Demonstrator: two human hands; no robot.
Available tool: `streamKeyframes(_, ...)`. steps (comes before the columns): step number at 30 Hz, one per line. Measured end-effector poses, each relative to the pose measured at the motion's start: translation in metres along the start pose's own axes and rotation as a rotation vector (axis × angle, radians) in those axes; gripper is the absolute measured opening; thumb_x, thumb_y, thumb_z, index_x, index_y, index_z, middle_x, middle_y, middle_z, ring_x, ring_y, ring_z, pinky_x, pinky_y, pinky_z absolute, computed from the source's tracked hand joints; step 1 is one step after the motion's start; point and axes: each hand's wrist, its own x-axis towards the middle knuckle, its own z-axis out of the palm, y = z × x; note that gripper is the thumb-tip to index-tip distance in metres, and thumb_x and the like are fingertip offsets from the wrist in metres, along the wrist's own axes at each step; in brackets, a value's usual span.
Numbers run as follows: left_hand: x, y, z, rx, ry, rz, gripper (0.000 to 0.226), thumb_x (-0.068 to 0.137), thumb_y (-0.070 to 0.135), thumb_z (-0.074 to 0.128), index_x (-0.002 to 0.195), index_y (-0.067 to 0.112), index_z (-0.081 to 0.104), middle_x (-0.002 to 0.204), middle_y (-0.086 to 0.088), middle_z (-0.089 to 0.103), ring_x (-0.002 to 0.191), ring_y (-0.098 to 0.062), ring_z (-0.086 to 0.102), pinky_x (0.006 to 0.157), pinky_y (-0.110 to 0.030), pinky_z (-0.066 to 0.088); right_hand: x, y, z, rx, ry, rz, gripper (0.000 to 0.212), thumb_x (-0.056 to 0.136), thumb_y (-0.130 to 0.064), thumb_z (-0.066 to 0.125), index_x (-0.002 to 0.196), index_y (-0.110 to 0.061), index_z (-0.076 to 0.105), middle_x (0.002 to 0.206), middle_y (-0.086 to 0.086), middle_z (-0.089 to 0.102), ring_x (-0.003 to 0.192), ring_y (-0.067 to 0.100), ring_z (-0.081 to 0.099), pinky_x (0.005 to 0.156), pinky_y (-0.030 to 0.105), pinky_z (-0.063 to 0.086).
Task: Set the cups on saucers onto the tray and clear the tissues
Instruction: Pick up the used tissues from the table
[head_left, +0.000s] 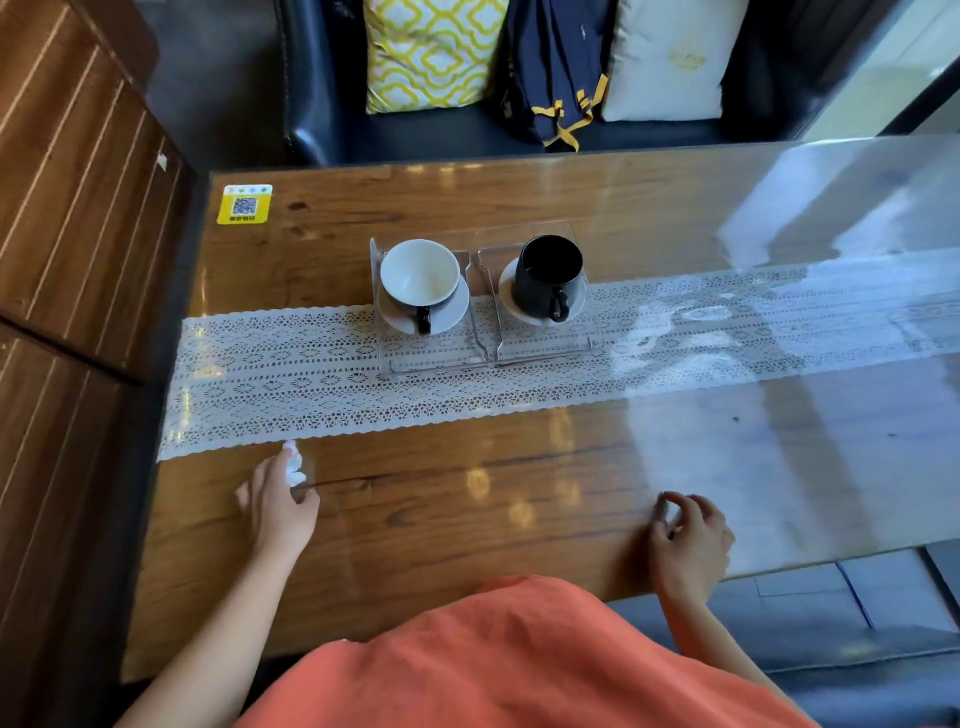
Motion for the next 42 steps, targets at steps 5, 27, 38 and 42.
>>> streamKeyframes(5,-0.013,0.006,0.007,-0.043,0.009,0.032,0.049,0.076,-0.016,0.051,0.120,0.003,0.058,0.121,-0.021,0.050,0.109,-0.040,0.047,0.094,-0.038,0.036,0.004,0.001,-0.001,0.118,-0.016,-0.099,0.016,0.087,-0.011,0.056,0.096,-0.011,0.069,0.117,0.012,0.058,0.111,0.031,0.048,0.089,0.038,0.042)
streamKeyframes(27,-0.064,0.007,-0.009,-0.275,0.030,-0.034,0.012,0.077,0.005,0.062,0.086,0.011,0.067,0.075,-0.002,0.069,0.070,-0.022,0.060,0.057,-0.025,0.036,-0.052,-0.158,0.057,0.982,-0.971,0.179,0.016,0.083,-0.009,0.066,0.098,-0.011,0.060,0.090,0.009,0.066,0.070,0.012,0.071,0.065,0.021,0.057)
streamKeyframes(38,-0.048,-0.068,-0.064,-0.347,0.161,-0.041,0.028,0.076,0.001,0.062,0.098,0.016,0.071,0.087,0.002,0.073,0.073,-0.012,0.060,0.063,0.002,0.036,-0.139,-0.240,0.087,0.536,-1.024,-0.401,0.024,0.080,0.002,0.066,0.082,-0.023,0.065,0.085,0.011,0.068,0.070,0.017,0.063,0.063,0.026,0.055)
streamKeyframes(42,-0.037,-0.110,-0.089,-0.298,0.179,-0.101,0.029,0.076,0.007,0.062,0.100,0.020,0.071,0.095,-0.002,0.075,0.084,-0.023,0.067,0.072,-0.029,0.052,-0.182,-0.270,0.113,0.334,-0.981,-0.627,0.028,0.079,-0.004,0.067,0.073,-0.031,0.065,0.068,-0.012,0.067,0.061,-0.003,0.062,0.058,0.013,0.048)
